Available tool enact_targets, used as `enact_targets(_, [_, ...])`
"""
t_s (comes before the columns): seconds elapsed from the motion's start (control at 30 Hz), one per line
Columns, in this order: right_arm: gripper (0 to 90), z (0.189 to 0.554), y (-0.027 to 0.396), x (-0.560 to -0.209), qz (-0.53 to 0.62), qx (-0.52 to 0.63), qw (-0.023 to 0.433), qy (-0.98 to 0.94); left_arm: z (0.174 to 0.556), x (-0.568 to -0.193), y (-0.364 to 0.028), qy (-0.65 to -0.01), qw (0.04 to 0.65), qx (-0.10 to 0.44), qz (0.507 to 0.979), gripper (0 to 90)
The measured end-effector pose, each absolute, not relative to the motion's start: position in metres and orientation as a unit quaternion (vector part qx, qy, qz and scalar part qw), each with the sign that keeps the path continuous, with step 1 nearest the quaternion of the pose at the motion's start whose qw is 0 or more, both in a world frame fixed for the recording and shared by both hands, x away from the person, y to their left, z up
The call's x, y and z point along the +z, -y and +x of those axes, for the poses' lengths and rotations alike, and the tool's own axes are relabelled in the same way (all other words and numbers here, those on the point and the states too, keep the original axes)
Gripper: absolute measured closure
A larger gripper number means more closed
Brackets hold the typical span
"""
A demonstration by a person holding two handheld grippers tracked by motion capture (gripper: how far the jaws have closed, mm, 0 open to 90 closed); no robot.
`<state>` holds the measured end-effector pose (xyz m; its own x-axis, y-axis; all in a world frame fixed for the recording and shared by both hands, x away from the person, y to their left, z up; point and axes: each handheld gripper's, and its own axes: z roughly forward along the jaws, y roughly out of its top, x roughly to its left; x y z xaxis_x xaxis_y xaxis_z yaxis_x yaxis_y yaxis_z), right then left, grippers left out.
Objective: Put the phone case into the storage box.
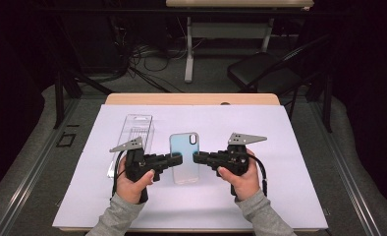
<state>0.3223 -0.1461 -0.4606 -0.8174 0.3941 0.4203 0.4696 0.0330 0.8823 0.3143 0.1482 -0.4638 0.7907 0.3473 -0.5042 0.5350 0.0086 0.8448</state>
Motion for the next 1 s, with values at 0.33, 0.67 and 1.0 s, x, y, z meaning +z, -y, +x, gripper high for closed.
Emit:
enact_targets(0.33, [82.8, 0.3223, 0.1464, -0.4615, -0.307, -0.620, 0.014, 0.721, 0.3155, -0.4623, -0.1509, -0.321, 0.641, -0.060, 0.694, 63.2])
enact_targets(0.67, [82.8, 0.3226, 0.1471, -0.4634, -0.318, -0.611, -0.015, 0.724, 0.3173, -0.4624, -0.1532, -0.329, 0.641, -0.032, 0.693, 56.7])
enact_targets(1.0, [82.7, 0.3218, 0.1474, -0.4645, -0.326, -0.598, -0.051, 0.730, 0.3200, -0.4617, -0.1559, -0.340, 0.631, -0.005, 0.698, 50.6])
